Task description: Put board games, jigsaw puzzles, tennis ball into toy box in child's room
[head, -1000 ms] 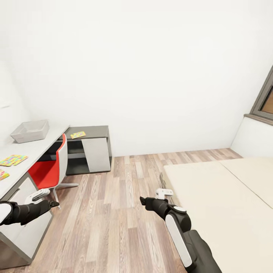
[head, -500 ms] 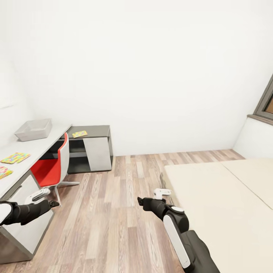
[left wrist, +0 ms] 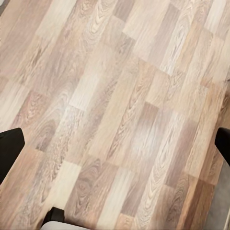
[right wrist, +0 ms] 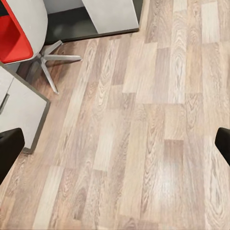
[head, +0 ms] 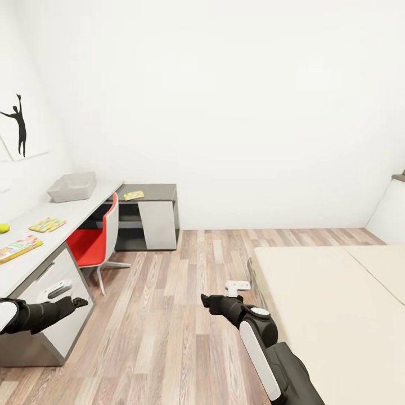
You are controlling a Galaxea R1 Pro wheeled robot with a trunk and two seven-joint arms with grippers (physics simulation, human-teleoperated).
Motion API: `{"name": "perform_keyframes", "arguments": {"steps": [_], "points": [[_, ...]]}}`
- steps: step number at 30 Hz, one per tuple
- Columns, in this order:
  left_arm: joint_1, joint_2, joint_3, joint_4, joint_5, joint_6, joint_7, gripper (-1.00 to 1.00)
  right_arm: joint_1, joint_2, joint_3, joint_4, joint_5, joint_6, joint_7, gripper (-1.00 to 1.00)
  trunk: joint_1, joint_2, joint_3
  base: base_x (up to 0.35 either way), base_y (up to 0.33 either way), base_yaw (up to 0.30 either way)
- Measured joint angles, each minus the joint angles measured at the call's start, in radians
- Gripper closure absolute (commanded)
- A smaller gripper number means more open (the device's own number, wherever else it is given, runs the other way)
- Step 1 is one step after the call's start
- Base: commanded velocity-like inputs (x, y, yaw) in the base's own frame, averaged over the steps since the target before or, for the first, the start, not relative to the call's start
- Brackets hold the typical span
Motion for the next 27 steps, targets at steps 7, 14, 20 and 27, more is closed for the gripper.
{"name": "perform_keyframes", "arguments": {"steps": [7, 14, 20, 27], "points": [[0.000, 0.000, 0.000, 0.000, 0.000, 0.000, 0.000, -1.00, 0.000, 0.000, 0.000, 0.001, 0.000, 0.000, 0.000, -1.00, 0.000, 0.000, 0.000, -0.038, -0.001, 0.006], [0.000, 0.000, 0.000, 0.000, 0.000, 0.000, 0.000, -1.00, 0.000, 0.000, -0.001, 0.001, 0.000, 0.000, 0.000, -1.00, 0.000, 0.000, 0.000, -0.063, 0.000, 0.001], [0.000, 0.000, 0.000, 0.000, 0.000, 0.000, 0.000, -1.00, 0.000, 0.000, -0.001, 0.001, 0.000, 0.000, 0.000, -1.00, 0.000, 0.000, 0.000, -0.020, 0.000, 0.000], [0.000, 0.000, 0.000, 0.000, 0.000, 0.000, -0.001, -1.00, 0.000, 0.000, 0.001, 0.002, 0.000, 0.000, 0.000, -1.00, 0.000, 0.000, 0.000, -0.054, 0.000, 0.000]]}}
